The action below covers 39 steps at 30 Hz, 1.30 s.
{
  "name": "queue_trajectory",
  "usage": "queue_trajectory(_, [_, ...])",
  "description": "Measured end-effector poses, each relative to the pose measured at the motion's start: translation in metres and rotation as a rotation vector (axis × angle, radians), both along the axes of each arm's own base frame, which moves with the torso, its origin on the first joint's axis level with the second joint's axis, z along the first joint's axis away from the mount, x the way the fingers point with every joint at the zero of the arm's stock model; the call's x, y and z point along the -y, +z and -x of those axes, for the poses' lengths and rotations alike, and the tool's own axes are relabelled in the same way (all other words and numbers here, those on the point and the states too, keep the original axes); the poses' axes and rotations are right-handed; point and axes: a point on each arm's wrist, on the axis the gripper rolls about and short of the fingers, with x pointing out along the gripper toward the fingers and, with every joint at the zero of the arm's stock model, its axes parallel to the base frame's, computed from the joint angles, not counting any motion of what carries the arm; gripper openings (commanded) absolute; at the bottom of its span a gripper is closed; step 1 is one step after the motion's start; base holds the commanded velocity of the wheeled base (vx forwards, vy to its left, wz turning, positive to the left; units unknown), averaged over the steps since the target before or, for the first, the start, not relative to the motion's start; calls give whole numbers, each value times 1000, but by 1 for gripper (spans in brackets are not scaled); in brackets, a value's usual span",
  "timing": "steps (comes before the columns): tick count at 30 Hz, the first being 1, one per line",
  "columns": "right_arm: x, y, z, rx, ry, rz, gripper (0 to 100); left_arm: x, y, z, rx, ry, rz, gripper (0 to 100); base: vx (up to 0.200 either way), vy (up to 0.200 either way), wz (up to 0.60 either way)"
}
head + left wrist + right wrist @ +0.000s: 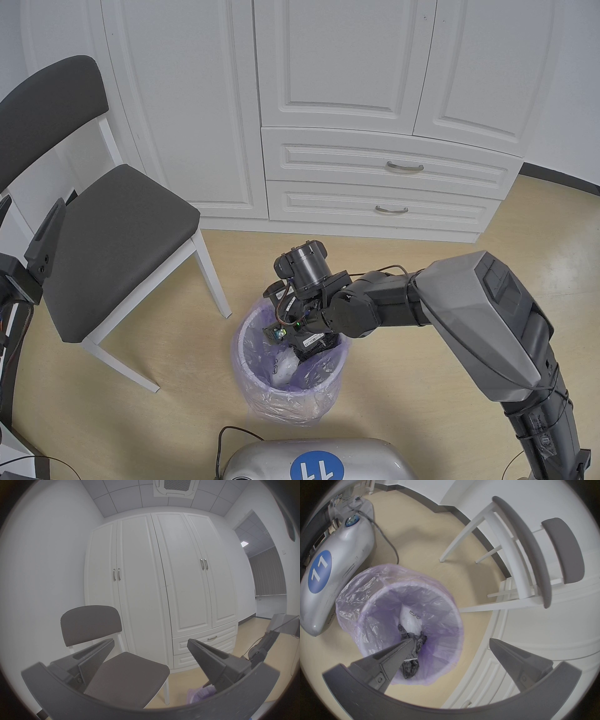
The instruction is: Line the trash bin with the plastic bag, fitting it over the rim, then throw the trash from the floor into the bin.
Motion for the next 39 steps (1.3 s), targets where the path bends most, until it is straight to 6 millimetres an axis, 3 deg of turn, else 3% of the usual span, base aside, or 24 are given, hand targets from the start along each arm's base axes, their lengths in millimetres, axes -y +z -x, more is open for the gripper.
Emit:
queue_trajectory(10, [5,38,-3,243,-47,-246,100,1,-3,0,-10,-8,-7,100,0,0,0])
queue_trajectory(16, [29,54,8,295,-190,-388,100,4,-4,2,-9,-26,-34,100,0,0,0])
queue_trajectory(21, [59,80,18,315,-376,-627,100,6,-4,4,-6,-39,-46,100,0,0,0])
queue_trajectory(26, [116,103,28,329,-551,-771,100,6,-3,6,3,-45,-45,100,0,0,0])
queue_trajectory(34, [246,144,37,434,-841,-952,100,6,-3,5,-2,-54,-16,100,0,0,0])
queue_trajectory(39, [294,156,50,412,-958,-1213,100,7,-6,2,-25,-63,-2,100,0,0,0])
